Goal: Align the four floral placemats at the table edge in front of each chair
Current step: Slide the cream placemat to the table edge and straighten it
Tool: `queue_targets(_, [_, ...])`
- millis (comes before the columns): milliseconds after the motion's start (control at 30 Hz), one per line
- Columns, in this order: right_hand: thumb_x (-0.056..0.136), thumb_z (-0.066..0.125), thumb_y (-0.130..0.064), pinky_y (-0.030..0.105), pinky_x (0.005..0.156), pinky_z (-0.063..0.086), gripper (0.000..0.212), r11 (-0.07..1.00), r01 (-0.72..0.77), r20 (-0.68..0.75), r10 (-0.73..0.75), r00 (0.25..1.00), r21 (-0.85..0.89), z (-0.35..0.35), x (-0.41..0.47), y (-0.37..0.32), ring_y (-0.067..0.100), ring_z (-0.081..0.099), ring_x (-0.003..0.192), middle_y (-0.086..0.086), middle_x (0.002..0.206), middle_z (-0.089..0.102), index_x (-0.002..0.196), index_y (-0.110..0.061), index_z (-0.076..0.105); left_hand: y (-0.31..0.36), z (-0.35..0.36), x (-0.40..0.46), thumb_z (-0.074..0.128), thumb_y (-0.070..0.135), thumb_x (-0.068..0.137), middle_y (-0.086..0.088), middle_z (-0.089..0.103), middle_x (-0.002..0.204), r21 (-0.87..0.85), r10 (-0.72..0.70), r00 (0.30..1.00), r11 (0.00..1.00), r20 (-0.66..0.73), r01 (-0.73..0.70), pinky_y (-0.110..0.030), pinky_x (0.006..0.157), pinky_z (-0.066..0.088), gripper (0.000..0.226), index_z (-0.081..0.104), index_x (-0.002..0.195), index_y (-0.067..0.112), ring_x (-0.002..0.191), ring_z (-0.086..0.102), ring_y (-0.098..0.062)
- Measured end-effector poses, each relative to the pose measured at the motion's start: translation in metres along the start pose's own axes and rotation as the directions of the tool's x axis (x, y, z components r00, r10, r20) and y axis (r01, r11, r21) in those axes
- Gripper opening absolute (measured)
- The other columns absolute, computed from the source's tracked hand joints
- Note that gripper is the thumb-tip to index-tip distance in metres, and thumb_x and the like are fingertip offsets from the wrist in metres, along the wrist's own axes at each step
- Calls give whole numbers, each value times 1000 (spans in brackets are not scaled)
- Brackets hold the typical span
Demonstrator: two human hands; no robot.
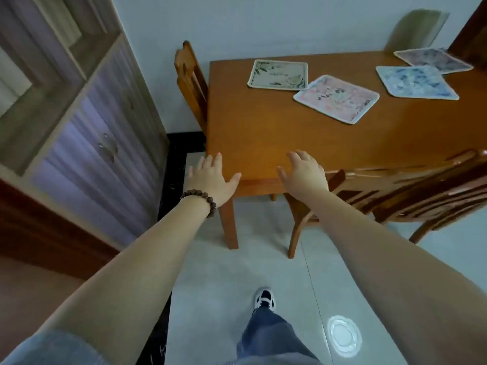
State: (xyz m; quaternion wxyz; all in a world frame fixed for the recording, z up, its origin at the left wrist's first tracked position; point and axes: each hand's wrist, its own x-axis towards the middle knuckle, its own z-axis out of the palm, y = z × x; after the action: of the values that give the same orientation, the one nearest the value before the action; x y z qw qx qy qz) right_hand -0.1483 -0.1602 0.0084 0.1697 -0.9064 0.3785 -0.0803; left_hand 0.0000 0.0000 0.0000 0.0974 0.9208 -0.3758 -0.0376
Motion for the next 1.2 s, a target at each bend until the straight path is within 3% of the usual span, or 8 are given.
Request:
queue_targets(300, [96,41,-46,46,113,22,57,1000,3,-1,-3,1000,-7,-27,168,32,26,22,142,7,154,29,145,-17,35,38,-6,166,31,68,88,-6,23,156,-8,-23,1000,1000,1,23,-49,115,14,82,17,151,17,144,15,-25])
queue_targets(1200, [97,40,-46,48,112,24,57,993,-99,59,103,993,-70,14,415,49,29,26,140,8,154,29,145,-17,33,42,29,422,32,65,90,-6,18,158,-17,-4,987,1000,163,7,-48,116,11,78,13,151,20,145,10,-23])
